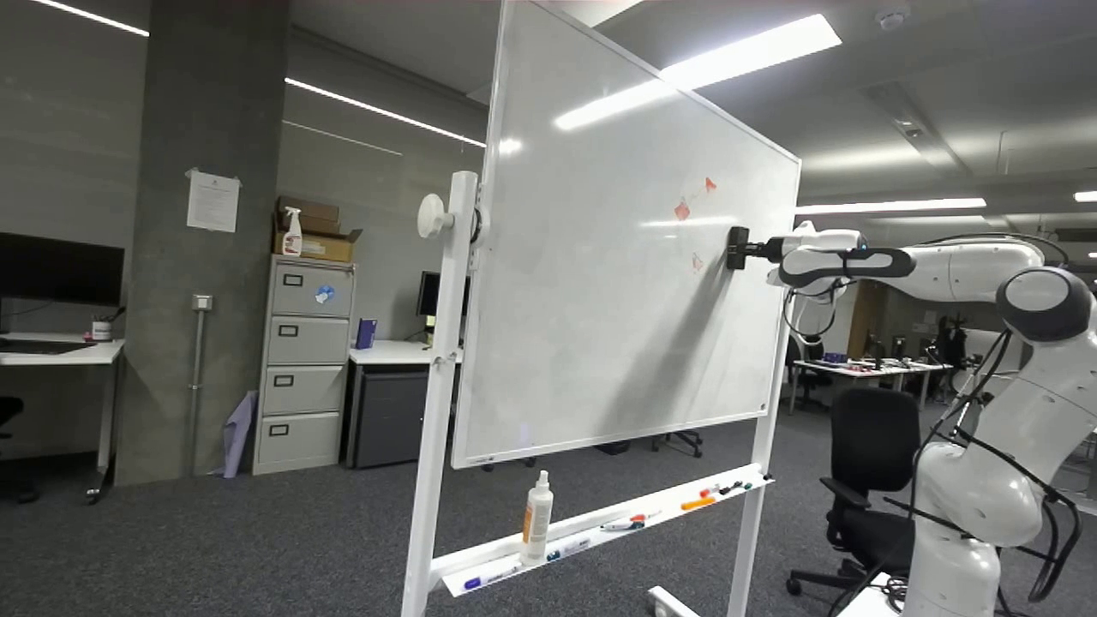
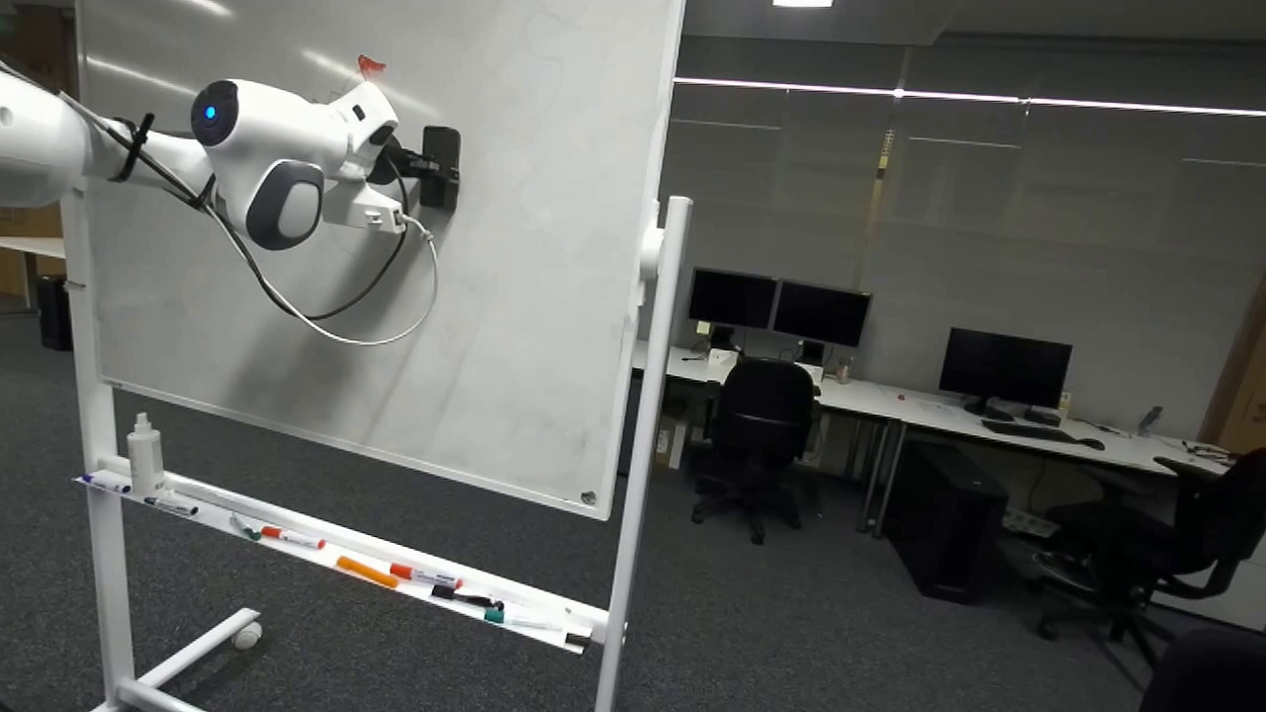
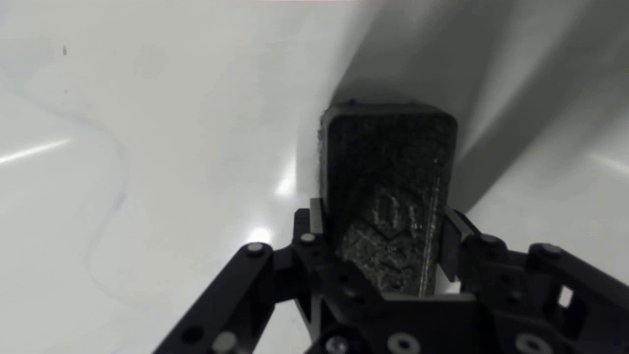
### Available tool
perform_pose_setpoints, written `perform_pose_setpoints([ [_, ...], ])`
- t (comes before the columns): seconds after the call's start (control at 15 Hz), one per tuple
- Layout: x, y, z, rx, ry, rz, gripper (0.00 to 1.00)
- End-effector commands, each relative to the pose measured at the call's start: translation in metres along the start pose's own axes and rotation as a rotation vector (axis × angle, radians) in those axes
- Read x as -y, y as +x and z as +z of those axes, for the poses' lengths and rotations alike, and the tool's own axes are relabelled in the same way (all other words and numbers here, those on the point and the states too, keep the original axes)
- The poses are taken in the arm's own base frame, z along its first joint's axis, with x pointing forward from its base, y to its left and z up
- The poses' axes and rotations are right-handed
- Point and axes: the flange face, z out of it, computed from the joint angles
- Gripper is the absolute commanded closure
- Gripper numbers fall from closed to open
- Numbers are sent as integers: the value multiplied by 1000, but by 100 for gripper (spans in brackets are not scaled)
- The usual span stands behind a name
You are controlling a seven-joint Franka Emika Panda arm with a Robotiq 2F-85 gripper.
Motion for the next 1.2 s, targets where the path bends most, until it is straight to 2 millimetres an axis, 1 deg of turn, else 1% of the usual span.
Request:
perform_pose_setpoints([
  [0.0,20,7,4,29,42,2,69],
  [0.2,46,12,1,30,70,-22,69],
  [0.33,70,18,-4,31,93,-48,69],
  [0.6,117,29,-20,55,121,-90,69],
  [0.73,135,31,-29,73,117,-109,69],
  [0.8,127,31,-22,47,132,-98,69],
  [0.87,133,31,-23,50,135,-103,44],
  [1.0,134,30,-23,52,139,-101,44],
  [1.13,131,30,-22,53,136,-98,44],
])
